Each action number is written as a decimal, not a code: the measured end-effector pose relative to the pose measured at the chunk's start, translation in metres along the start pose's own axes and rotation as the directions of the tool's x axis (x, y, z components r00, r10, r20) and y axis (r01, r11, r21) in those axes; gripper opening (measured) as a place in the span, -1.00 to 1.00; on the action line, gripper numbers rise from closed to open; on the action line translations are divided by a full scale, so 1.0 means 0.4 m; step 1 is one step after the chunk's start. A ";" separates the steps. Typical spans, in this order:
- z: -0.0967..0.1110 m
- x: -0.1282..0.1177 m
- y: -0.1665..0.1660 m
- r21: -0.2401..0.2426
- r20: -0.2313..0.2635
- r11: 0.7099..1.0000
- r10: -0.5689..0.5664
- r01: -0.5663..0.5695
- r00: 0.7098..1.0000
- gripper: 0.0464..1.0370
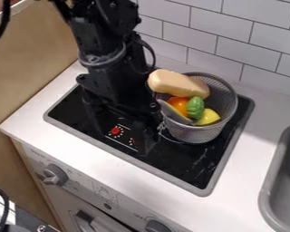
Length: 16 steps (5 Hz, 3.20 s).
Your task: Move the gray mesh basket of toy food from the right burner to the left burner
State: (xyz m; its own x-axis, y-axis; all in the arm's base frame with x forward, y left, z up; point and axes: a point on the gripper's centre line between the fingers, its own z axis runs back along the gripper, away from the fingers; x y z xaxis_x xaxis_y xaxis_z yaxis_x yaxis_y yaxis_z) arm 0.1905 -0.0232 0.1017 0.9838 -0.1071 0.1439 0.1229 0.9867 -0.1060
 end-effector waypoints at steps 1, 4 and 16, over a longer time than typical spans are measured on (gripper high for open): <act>-0.003 -0.007 0.001 0.004 -0.012 1.000 0.018 -0.017 1.000 0.92; 0.102 -0.094 0.058 0.243 0.190 0.740 0.598 -0.627 0.779 0.92; -0.021 0.109 -0.076 -0.160 0.399 -0.052 0.910 -0.986 -0.113 0.92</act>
State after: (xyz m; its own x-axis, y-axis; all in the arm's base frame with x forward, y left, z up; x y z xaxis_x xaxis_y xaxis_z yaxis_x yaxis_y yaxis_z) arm 0.2309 -0.0588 0.1029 -0.0513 0.9587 0.2796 -0.9552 0.0346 -0.2941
